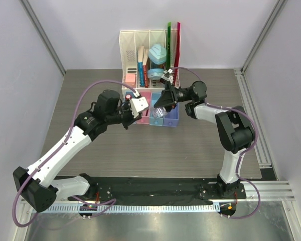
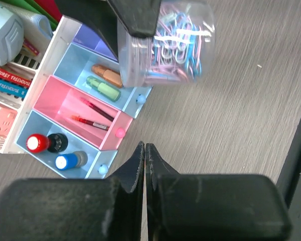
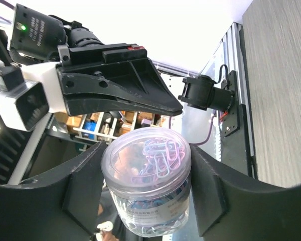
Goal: Sort the stationery into containers
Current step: Place the stationery at the center of the board.
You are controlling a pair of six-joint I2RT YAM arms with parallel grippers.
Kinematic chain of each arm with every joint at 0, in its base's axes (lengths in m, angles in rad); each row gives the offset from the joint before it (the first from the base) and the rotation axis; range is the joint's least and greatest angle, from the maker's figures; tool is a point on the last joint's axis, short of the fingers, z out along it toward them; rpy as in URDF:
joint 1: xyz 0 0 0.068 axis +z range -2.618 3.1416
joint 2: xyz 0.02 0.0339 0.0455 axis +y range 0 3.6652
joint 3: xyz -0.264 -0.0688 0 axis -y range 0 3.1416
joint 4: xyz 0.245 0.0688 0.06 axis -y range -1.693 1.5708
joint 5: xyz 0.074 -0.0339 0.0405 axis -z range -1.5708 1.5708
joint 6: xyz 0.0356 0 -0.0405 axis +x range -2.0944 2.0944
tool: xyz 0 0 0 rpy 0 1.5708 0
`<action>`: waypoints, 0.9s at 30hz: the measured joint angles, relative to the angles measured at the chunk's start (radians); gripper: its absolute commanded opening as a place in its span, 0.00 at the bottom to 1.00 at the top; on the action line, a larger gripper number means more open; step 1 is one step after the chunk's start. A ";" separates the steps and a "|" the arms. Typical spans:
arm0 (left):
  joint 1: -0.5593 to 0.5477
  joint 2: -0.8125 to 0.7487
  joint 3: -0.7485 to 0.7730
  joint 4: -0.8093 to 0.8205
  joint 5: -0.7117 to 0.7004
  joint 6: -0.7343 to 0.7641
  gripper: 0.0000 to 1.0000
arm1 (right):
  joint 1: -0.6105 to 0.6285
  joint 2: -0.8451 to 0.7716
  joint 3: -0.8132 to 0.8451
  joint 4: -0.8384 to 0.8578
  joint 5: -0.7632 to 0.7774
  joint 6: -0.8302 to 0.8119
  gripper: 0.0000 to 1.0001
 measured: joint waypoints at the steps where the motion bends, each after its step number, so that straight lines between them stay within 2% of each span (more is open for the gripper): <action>1: 0.000 -0.002 0.000 -0.006 -0.003 0.006 0.00 | -0.005 -0.001 0.000 0.000 -0.002 -0.003 0.59; 5: 0.000 -0.002 0.000 -0.019 -0.003 0.018 0.00 | -0.008 -0.002 0.000 0.000 -0.003 -0.003 0.52; 9: 0.000 0.006 0.001 -0.021 0.022 0.017 0.00 | -0.008 -0.002 0.000 0.000 -0.003 -0.003 0.31; 10: 0.000 0.013 0.003 -0.021 0.033 0.016 0.00 | -0.008 -0.002 0.000 0.000 -0.003 -0.003 0.29; 20: 0.000 0.072 0.016 -0.021 0.138 -0.020 0.00 | -0.009 -0.019 0.004 0.002 -0.023 -0.062 0.20; 27: 0.000 0.050 0.010 -0.023 0.142 -0.008 0.00 | -0.074 -0.019 0.054 0.002 -0.050 -0.091 0.19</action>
